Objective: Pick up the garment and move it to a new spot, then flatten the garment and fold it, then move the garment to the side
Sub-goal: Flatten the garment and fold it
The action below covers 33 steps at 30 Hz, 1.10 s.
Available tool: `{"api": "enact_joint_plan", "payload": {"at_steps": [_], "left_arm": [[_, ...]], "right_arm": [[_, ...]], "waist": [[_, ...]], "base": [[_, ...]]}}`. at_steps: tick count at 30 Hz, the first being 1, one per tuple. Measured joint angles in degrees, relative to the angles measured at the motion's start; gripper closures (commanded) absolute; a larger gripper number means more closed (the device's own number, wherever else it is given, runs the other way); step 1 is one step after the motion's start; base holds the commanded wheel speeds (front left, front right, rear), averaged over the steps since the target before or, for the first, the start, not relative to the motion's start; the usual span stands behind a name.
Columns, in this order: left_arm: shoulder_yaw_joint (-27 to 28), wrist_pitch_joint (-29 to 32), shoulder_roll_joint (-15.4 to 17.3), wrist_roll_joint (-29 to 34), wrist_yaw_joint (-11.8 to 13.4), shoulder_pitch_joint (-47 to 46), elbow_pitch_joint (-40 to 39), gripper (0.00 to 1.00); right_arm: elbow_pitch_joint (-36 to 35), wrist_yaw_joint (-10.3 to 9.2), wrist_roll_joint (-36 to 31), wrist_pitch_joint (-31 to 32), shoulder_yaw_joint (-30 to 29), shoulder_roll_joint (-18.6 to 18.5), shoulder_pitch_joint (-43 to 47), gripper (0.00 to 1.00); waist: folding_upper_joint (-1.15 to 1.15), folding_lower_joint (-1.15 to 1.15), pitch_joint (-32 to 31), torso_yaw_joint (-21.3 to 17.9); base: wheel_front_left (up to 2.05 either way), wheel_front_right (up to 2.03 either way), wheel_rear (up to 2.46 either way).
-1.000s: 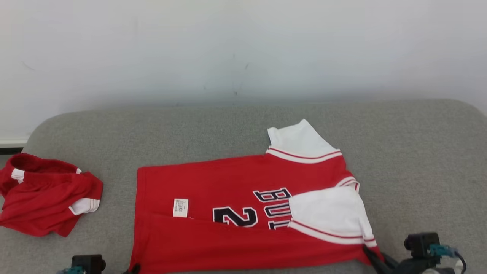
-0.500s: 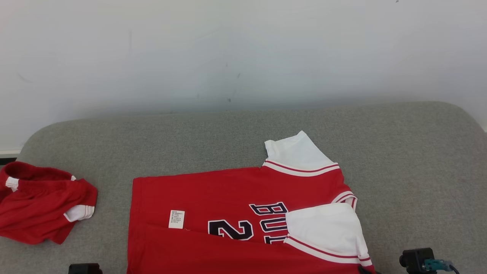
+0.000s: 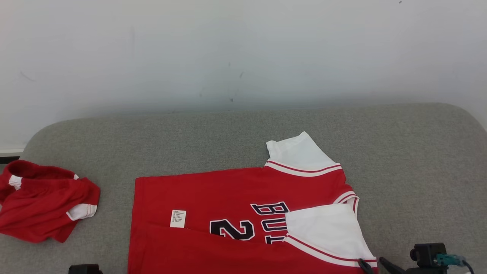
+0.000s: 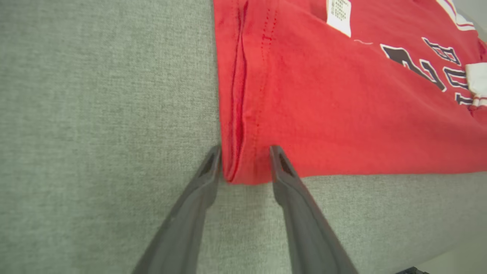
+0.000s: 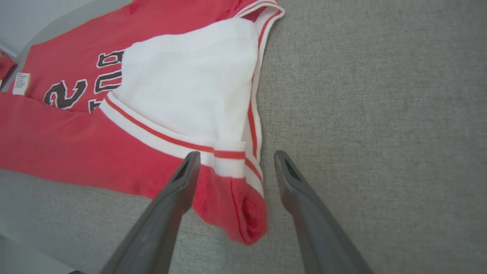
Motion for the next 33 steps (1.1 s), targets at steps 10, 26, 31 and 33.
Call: {"api": "enact_joint_plan", "payload": {"at_steps": [10,26,31,33], "left_arm": [[1.5,-0.1,3.0,-0.4,3.2,3.8,-7.7,0.00],[7.0,-10.6,5.9,3.1,12.1,5.2,-21.8,0.00],[9.7,-14.2,5.4,4.6,13.1,5.2,-24.4,0.00],[10.6,-14.4,5.0,5.3,13.6,5.3,-24.3,0.00]], "right_arm": [[-5.0,0.18,5.1,-1.0,-5.3,-3.0,1.7,0.00],[-12.0,-1.31,-1.0,-7.3,-4.5,-1.7,-0.2,0.00],[-13.0,-2.69,-3.1,-11.2,-4.7,-0.3,-1.6,0.00],[-13.0,-3.03,-3.7,-12.7,-5.0,0.5,-1.9,0.00]], "waist": [[0.00,0.00,-0.3,0.0],[0.00,0.00,0.3,0.9],[0.00,0.00,0.6,1.1],[0.00,0.00,0.8,1.2]], "base": [[0.00,0.00,0.00],[0.00,0.00,0.00],[0.00,0.00,0.00],[0.00,0.00,0.00]]}}
